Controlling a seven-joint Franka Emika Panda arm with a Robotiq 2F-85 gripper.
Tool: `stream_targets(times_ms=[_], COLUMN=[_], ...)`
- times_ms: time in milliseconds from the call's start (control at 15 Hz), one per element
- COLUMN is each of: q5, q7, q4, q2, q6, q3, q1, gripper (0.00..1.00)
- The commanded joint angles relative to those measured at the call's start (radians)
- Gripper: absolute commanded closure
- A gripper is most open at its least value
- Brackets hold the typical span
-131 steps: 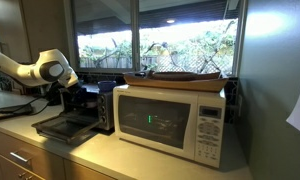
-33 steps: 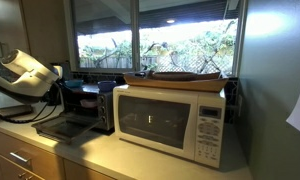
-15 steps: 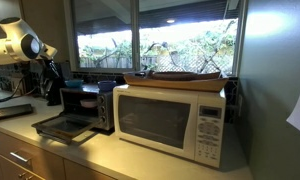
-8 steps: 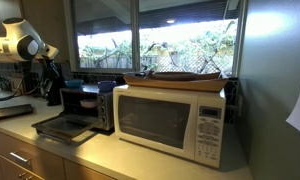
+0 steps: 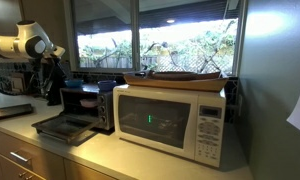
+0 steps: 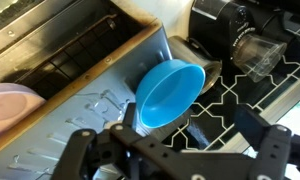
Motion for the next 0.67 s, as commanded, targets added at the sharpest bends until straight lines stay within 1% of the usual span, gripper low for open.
stream_targets(times_ms=[0, 67, 133, 267, 533, 600], q5=[-0.029, -0.044, -0.099, -0.154, -0.244, -0.245], q7=[0.001, 0.016, 0.061, 0.098, 0.166, 0.172], q4=[0.098, 0.116, 0.133, 0.159, 0.194, 0.2], q2=[0.076, 0.091, 0.103, 0.125, 0.161, 0.173], q6=[-0.106, -0.126, -0.145, -0.174, -0.219, -0.227], q3=[0.089, 0.105, 0.134, 0.157, 0.181, 0.182], q1=[-0.111, -0.131, -0.168, -0.196, -0.213, -0.208], gripper=[0.0, 0.0, 0.0, 0.0, 0.0, 0.04])
